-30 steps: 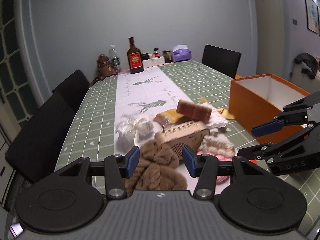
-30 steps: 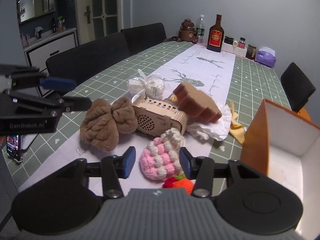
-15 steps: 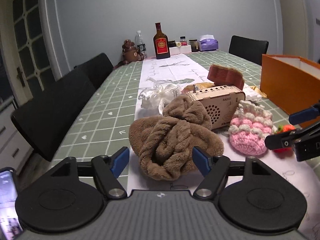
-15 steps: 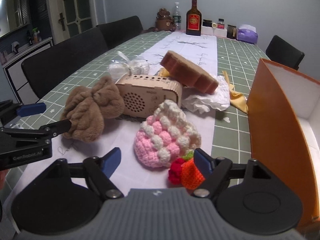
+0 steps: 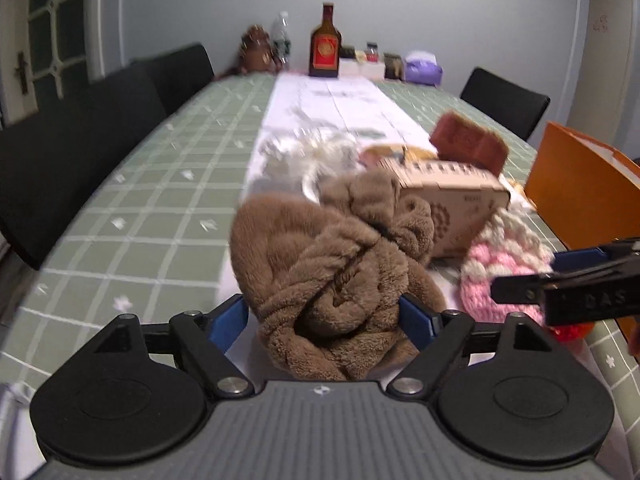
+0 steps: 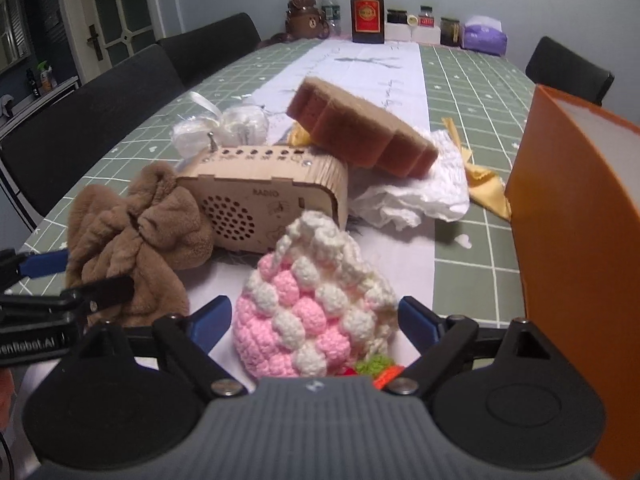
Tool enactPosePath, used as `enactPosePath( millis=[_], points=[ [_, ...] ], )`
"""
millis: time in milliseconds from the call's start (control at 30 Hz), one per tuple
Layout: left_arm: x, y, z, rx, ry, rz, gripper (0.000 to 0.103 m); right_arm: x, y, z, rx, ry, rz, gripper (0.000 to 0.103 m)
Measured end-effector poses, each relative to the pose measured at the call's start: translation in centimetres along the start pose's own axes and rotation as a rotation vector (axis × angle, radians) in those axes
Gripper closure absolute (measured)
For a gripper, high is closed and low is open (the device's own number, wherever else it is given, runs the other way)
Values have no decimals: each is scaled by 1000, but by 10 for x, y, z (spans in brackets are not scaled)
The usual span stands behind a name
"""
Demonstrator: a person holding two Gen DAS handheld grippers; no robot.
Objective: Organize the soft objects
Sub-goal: 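Grasp the brown plush bear with the left gripper while the right grasps the pink strawberry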
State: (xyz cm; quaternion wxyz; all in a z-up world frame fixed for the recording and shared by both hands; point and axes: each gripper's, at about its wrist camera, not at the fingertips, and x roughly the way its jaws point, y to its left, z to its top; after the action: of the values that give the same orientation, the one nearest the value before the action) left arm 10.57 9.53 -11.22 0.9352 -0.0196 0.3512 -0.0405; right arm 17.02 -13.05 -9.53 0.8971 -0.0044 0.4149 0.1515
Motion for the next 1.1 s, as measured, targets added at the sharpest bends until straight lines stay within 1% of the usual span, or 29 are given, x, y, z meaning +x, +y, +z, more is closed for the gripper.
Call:
enactPosePath(
  millis=[100,267,433,533,600,633,667,700,733,800,833,900,933,1000,1067,1100],
  points=[
    [7,-1,-4,-24,22,-14,7,6,1,0,-14,9,-3,13],
    [4,-4,-9,-38,5,-15,19,13,13,-4,-89,19,-38,8],
    [-1,-13,-9,-20,-13,16,31,18,29,-11,-171,19,-91,8],
    [-6,-17,-10,-8,-26,28,38,17,34,-16,-201,-5,-110,16],
    [-9,-19,-12,-6,-32,34,41,14,36,-17,-211,-20,-121,30],
    [-11,-20,-12,-4,-36,36,43,12,37,-18,-223,-26,-130,34],
    [-12,-21,-12,-3,-40,37,43,10,38,-19,-237,-30,-131,42],
    [-14,-22,-13,-3,-42,39,44,8,40,-21,-255,-37,-138,48],
    [-15,-22,-14,-3,-44,41,45,6,42,-22,-271,-43,-147,50],
    [-18,-23,-15,-5,-55,44,46,2,44,-24,-296,-57,-150,59],
    [-20,-22,-16,-7,-59,46,47,-2,44,-25,-303,-64,-144,61],
    [-24,-21,-16,-19,-70,42,50,-9,46,-25,-316,-82,-133,69],
    [-27,-21,-15,-25,-79,37,53,-13,47,-26,-326,-89,-131,69],
    [-34,-21,-15,-24,-96,42,55,-22,51,-26,-347,-111,-126,69],
    [-38,-22,-15,-18,-103,53,61,-31,55,-25,-350,-133,-113,69],
    [-40,-22,-15,-24,-106,52,63,-35,56,-25,-350,-141,-106,69]
  ],
)
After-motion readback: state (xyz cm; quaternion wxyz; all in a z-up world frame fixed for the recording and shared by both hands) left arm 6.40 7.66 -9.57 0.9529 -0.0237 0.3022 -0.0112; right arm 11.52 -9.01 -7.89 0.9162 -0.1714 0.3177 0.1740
